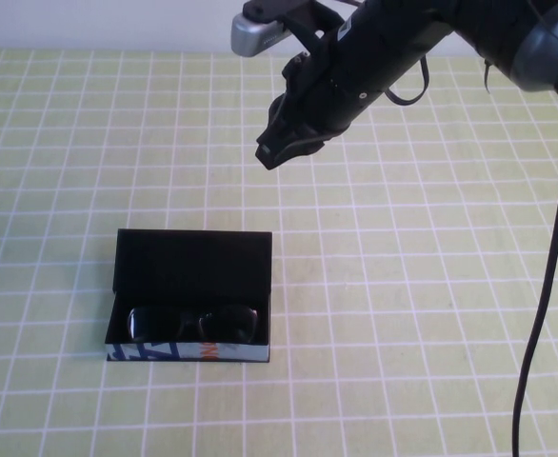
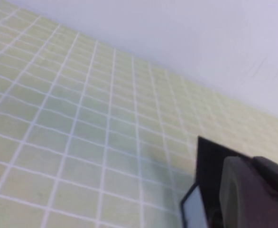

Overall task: Return glasses to glasses case
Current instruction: Close the glasses case

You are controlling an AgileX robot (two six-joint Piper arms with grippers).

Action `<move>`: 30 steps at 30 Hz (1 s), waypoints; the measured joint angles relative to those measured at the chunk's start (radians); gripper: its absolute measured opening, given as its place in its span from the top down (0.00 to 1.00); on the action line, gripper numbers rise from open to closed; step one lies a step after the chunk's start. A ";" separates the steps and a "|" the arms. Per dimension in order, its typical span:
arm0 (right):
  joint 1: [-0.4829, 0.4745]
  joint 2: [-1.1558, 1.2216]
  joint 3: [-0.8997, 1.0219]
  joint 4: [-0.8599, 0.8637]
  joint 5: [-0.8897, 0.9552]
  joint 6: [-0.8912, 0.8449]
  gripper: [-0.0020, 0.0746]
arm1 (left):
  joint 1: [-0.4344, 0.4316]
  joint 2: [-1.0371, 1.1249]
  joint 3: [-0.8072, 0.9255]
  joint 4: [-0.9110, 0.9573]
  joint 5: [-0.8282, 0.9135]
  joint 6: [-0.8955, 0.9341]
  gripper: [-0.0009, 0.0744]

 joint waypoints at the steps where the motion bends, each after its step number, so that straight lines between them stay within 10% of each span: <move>1: 0.000 0.000 0.000 0.002 0.000 0.002 0.99 | 0.000 0.000 0.000 -0.018 -0.007 -0.010 0.99; 16: 0.000 0.010 0.000 0.004 0.001 0.108 0.99 | -0.095 0.435 -0.302 -0.163 0.403 0.128 0.99; 30: -0.042 0.033 0.000 -0.004 0.001 0.184 0.99 | -0.117 1.177 -0.498 -0.702 0.483 0.911 0.99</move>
